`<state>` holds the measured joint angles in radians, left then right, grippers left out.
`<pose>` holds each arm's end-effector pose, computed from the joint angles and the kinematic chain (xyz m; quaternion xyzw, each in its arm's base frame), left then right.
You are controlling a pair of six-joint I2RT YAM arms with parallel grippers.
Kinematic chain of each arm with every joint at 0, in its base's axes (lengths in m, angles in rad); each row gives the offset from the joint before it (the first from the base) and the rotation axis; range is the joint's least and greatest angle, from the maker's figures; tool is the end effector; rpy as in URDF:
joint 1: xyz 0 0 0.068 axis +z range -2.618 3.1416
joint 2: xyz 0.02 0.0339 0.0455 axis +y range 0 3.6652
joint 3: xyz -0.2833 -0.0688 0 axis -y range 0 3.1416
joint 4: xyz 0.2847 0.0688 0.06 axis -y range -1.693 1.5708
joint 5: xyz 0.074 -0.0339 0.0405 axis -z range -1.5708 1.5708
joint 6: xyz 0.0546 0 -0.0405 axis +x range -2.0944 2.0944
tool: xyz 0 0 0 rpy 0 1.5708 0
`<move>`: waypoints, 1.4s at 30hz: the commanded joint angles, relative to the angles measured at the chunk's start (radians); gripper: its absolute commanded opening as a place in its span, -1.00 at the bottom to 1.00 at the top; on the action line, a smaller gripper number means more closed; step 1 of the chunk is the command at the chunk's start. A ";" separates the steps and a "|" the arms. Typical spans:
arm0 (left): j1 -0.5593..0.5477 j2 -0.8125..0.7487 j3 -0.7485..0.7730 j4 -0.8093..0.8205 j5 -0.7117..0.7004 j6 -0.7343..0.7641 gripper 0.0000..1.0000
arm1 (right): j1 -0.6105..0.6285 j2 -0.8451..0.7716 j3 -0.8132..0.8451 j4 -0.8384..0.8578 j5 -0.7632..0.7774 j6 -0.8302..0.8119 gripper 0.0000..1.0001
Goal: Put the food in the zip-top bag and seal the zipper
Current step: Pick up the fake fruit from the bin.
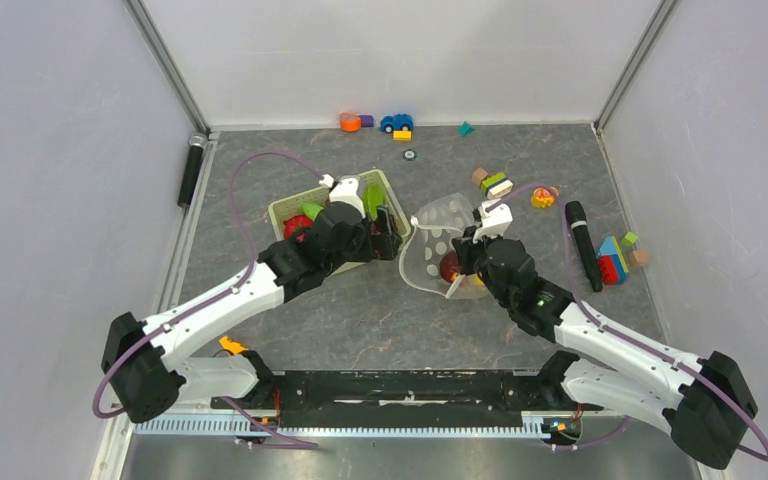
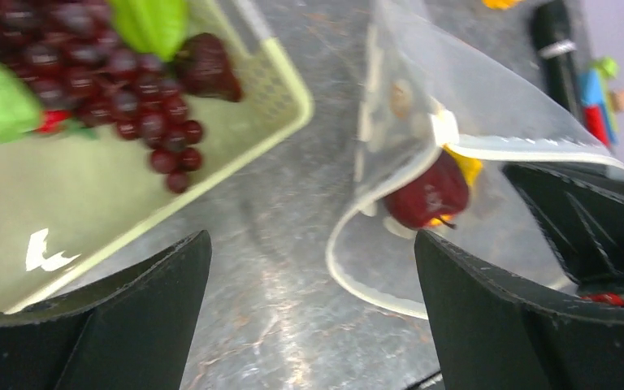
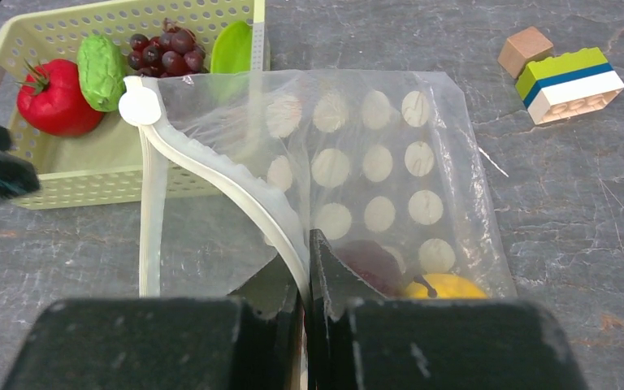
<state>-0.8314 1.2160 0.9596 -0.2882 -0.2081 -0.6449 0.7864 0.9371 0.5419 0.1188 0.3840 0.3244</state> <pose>0.2248 -0.2297 0.2990 0.0299 0.8675 -0.2616 0.4220 0.1967 0.1682 0.2536 -0.0673 0.7887 0.1827 0.5832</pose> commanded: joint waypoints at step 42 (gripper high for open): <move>0.532 0.260 0.017 0.002 0.147 -0.117 0.78 | 0.003 0.097 0.067 -0.018 0.121 -0.016 -0.81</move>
<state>-0.3004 1.4368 0.9432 -0.3172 0.0010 -0.7025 0.7872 1.0336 0.5610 0.0929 0.4671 0.3161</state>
